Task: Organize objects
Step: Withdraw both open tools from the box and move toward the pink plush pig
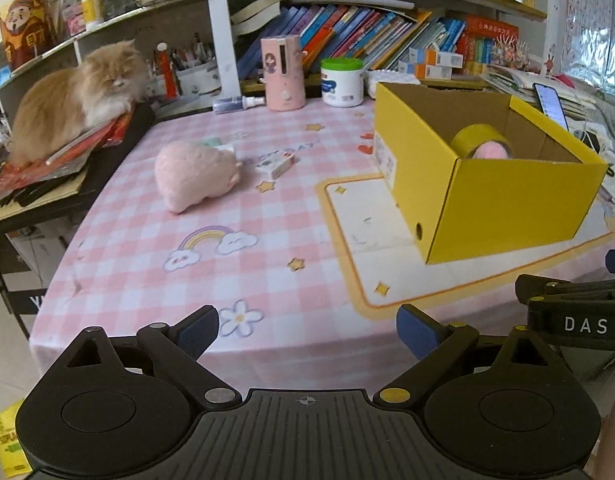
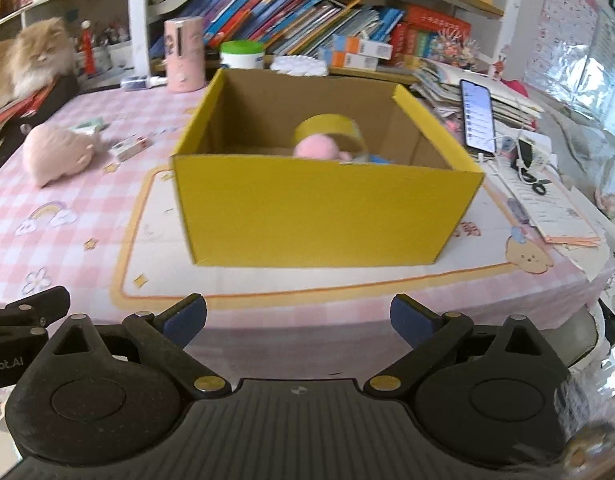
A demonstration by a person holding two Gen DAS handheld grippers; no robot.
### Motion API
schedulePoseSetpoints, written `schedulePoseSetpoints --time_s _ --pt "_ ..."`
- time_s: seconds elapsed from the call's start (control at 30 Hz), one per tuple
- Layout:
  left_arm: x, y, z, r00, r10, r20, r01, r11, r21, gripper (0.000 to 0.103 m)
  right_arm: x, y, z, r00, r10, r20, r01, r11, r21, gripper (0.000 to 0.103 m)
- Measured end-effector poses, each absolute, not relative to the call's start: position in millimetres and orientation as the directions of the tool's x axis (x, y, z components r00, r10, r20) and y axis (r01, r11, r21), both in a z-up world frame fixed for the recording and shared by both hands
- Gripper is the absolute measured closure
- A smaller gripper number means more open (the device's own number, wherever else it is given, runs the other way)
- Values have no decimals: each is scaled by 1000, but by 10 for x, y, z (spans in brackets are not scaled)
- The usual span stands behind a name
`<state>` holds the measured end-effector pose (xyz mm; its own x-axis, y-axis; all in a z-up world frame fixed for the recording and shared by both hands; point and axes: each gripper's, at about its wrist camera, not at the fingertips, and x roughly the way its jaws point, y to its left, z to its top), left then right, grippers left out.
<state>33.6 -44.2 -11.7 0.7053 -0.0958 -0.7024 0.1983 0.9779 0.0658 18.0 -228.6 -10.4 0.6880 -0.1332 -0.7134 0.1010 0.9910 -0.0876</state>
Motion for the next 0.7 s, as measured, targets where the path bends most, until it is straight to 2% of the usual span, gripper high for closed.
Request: schedulePoseSetpoints --time_s 0.7 --pt "-58 260 -144 705 -11 -709 111 989 95 3 -8 -1516 -194 668 -29 -744 -23 998 -59 2"
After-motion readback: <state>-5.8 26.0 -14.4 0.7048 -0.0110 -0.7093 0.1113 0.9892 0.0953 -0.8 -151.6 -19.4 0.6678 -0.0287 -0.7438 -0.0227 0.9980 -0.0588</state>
